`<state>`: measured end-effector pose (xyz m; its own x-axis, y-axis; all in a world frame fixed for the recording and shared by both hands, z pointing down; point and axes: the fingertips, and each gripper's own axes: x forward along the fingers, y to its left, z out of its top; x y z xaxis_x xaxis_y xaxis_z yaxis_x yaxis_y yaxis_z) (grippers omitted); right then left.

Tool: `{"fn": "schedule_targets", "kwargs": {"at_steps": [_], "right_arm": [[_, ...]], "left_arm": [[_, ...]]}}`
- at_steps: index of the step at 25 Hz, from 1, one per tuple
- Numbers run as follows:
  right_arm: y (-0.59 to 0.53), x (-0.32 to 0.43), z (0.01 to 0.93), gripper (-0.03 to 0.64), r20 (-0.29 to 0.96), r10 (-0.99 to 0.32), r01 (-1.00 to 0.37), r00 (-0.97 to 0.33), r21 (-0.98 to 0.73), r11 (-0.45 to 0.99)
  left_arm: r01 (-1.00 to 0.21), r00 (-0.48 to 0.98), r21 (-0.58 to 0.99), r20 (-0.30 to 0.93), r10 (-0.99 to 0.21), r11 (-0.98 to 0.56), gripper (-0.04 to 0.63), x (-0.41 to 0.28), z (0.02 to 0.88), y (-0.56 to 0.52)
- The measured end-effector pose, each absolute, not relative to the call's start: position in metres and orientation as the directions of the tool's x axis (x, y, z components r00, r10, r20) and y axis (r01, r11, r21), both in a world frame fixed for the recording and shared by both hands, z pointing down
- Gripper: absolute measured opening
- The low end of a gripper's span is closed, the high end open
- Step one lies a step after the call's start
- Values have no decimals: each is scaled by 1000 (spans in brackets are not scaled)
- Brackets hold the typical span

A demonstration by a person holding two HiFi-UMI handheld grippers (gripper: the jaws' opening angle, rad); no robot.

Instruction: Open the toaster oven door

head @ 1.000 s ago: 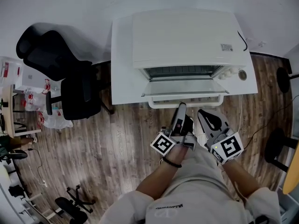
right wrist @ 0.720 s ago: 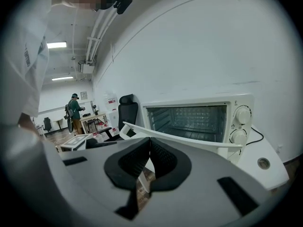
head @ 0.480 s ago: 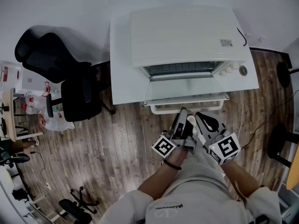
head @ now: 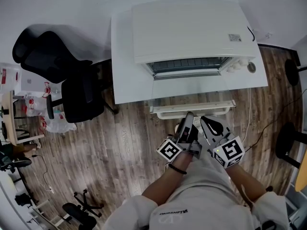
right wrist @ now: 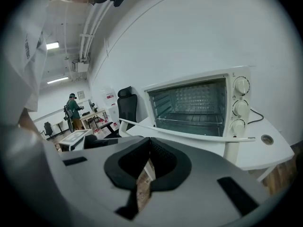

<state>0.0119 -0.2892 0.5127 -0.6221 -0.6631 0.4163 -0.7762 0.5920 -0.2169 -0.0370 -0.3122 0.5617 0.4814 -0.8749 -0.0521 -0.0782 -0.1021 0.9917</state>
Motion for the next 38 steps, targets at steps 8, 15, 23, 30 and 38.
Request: {"fn": "schedule_targets", "kwargs": {"at_steps": [8,15,23,30,38], "right_arm": [[-279,12,537,17,441,-649,-780,-619,-247,576],[-271,10,564,17,459,-626,-771,-631,-275,575],[-262,7,601,17,505,-586,-769,-634,-332,546],[-252,3,635,17,541,-557,-773,-630,-364,520],[-243,4,667,17,555,-564,-790,-611,-381,480]], "left_arm": [[-111,493,990,-20,-870,-85,97,-38,586,-301],[-143,500,988,20,-866,-60,94,-39,613,-293],[-166,507,986,62,-860,-26,89,-38,639,-287],[-167,514,986,77,-854,-11,86,-38,663,-286],[-152,522,988,66,-850,-16,82,-38,687,-285]]}}
